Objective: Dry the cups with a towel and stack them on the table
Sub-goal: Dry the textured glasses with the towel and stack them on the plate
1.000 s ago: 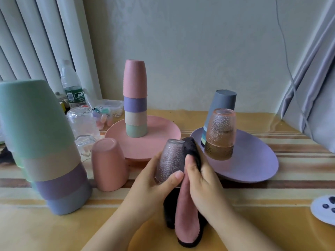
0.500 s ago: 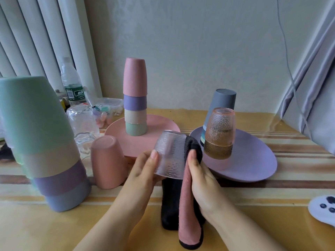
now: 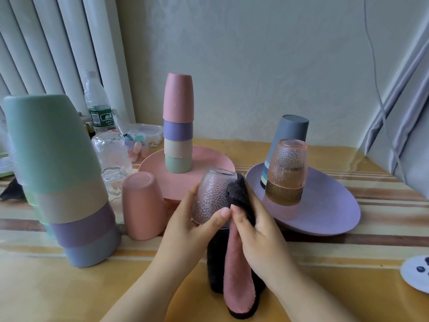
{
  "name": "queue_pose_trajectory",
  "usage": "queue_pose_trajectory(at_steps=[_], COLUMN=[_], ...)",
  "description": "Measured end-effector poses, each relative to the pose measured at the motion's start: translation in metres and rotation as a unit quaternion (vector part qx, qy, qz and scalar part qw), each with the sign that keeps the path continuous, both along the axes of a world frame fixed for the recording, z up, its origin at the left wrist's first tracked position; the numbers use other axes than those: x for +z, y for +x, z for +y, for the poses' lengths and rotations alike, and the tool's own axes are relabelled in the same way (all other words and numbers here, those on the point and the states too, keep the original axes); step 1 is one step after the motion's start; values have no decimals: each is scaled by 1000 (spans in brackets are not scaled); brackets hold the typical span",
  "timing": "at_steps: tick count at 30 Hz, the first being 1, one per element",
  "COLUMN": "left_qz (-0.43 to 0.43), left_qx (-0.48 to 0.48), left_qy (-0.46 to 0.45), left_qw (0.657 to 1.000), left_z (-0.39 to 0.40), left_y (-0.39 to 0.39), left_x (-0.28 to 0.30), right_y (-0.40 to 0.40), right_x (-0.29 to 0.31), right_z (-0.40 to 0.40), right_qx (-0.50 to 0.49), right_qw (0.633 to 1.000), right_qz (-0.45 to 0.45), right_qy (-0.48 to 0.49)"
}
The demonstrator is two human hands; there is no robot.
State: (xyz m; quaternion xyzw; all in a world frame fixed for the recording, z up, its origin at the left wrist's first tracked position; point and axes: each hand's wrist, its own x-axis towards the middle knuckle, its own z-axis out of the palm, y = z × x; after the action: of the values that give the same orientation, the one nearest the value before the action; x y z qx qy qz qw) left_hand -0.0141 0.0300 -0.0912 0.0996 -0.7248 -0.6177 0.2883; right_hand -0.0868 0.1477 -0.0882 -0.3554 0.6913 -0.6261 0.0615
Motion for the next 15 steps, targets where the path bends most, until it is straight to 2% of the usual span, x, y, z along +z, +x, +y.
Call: queue_pose_trajectory(at_steps=[3, 7, 11, 15], left_qz=[-22, -23, 4, 22], left_qx=[-64, -159, -189, -193], left_qy=[15, 70, 136, 182], left_qw=[998, 985, 973, 964], left_z=[-3, 0, -3, -4], left_y=[3, 8, 6, 3], left_x=[2, 4, 2, 1], right_y=[-1, -9, -4, -1], right_x=[6, 7, 8, 1], right_z=[2, 6, 6, 3], right_qx=[-18, -21, 32, 38], right_qw=[998, 977, 962, 954], right_qz=[-47, -190, -257, -288], right_qy=[-32, -90, -84, -69])
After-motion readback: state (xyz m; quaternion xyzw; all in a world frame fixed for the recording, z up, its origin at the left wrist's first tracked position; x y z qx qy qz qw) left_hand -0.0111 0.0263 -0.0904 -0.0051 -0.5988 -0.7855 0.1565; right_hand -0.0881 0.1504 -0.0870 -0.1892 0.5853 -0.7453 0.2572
